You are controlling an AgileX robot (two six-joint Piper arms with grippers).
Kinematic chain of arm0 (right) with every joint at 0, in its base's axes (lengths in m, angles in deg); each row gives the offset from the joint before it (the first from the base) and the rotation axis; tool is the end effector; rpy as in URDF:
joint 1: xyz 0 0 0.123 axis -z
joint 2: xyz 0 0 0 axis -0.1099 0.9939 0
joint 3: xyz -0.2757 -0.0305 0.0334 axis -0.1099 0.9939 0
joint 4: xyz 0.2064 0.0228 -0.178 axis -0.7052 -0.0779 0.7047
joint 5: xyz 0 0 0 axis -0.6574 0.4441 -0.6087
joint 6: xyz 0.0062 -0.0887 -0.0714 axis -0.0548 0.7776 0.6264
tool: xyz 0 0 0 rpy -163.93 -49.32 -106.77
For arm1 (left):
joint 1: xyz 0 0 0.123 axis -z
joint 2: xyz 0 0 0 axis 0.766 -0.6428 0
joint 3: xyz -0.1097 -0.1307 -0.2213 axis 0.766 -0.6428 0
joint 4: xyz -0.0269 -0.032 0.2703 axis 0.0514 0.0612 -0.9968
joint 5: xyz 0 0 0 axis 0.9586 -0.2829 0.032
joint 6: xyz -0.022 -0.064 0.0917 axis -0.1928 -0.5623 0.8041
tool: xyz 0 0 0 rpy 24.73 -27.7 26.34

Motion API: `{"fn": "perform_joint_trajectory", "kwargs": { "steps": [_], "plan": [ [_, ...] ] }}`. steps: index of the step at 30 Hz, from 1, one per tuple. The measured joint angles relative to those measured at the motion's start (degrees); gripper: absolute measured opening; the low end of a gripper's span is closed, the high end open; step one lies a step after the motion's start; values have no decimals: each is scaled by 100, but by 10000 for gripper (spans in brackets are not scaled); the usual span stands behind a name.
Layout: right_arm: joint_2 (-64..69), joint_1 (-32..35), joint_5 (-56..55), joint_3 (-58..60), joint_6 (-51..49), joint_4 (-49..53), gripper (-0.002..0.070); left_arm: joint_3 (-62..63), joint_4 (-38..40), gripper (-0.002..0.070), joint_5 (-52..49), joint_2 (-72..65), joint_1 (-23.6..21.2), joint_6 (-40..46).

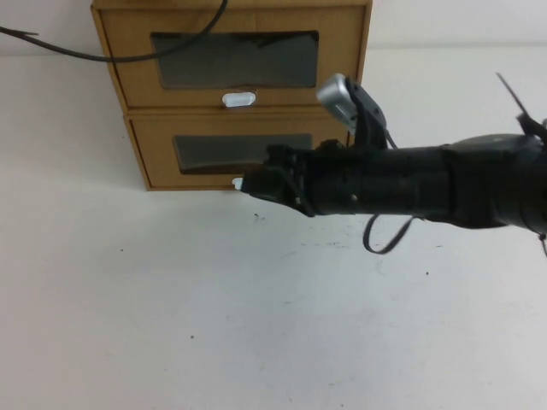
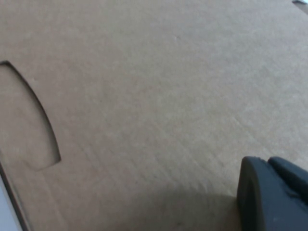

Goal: Open the shoe box
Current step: 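Pull the top drawer of the cardboard box fully open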

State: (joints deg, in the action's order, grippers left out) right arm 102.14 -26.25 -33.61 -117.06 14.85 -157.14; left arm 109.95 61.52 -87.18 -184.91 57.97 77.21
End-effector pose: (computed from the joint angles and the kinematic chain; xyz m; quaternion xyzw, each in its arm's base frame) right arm 0.3271 0.2790 0.2275 -0.0443 0.8237 0.5049 0.2543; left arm 0.5125 -0.1296 0.3919 0.2712 0.7964 -0.2088 0.4986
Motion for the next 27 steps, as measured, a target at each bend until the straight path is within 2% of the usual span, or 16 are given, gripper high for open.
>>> {"fn": "perform_joint_trajectory", "kwargs": {
  "steps": [5, 8, 17, 27],
  "plan": [
    [507, 0, -6, -573, -225, 0, 277, 0, 0, -4, 0, 0, 0, 0],
    [682, 0, -104, -877, -250, 0, 330, 0, 0, -4, 0, 0, 0, 12],
    [793, 0, -776, -1530, -263, -22, 303, 9, 0, -4, -4, 0, 0, 12],
    [1080, 0, -801, -1791, -314, -44, 301, 9, 0, -4, -17, 0, 0, 12]
  ]
}}
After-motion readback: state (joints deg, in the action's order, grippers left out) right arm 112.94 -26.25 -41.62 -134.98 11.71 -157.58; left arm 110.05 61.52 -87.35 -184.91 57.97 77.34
